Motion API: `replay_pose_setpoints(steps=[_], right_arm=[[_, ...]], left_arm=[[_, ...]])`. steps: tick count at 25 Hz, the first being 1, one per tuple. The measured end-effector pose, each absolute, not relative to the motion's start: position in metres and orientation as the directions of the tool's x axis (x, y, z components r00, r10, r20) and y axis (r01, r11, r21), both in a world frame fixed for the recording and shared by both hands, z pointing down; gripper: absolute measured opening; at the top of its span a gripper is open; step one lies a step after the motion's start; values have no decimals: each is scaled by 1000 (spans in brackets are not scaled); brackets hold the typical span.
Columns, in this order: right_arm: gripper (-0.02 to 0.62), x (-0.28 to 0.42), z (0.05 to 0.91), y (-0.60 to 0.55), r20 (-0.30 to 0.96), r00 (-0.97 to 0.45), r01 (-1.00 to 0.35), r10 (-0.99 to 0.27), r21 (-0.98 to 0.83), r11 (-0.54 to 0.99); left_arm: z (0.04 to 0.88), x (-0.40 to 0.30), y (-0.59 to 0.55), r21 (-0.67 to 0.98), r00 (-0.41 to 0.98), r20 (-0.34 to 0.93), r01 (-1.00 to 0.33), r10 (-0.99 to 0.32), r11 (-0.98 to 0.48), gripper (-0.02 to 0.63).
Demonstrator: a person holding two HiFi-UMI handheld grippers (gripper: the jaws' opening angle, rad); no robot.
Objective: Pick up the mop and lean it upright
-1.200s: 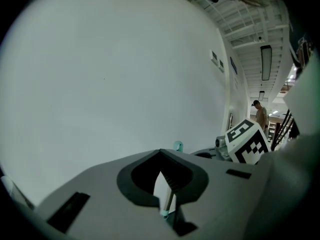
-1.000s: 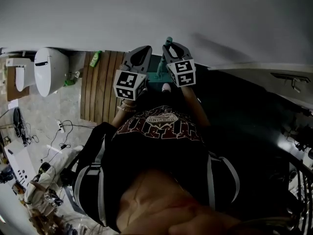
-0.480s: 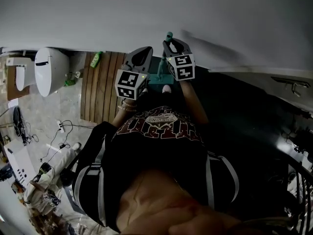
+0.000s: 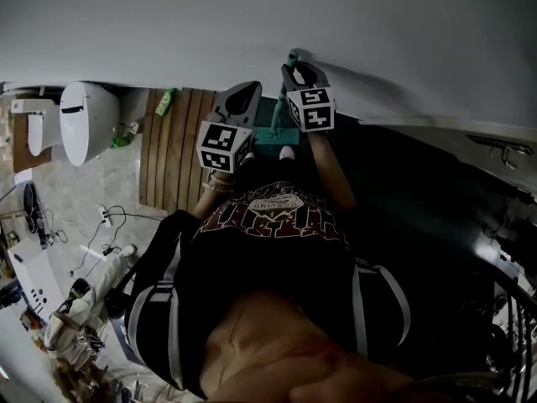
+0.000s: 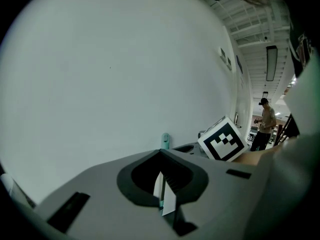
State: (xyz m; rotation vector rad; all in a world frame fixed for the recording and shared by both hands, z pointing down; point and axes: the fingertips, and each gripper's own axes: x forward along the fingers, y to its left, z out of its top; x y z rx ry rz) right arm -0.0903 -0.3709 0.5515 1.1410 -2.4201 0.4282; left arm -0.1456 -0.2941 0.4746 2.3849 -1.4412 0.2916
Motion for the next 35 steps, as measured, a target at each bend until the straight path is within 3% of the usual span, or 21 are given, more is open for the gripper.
replay_pose_setpoints(steps=[32,35], right_arm=[[112,-72,521,-340,445,-575,-794,-686,-102,599],[77,-66,510,-334,429,-576,-793,-696,-86,603]], left_arm=[[471,-135,-299,174,487,321,-873,-812,-455,38],[469,-128,-298,175,495,316,-869,-810,-463,38]])
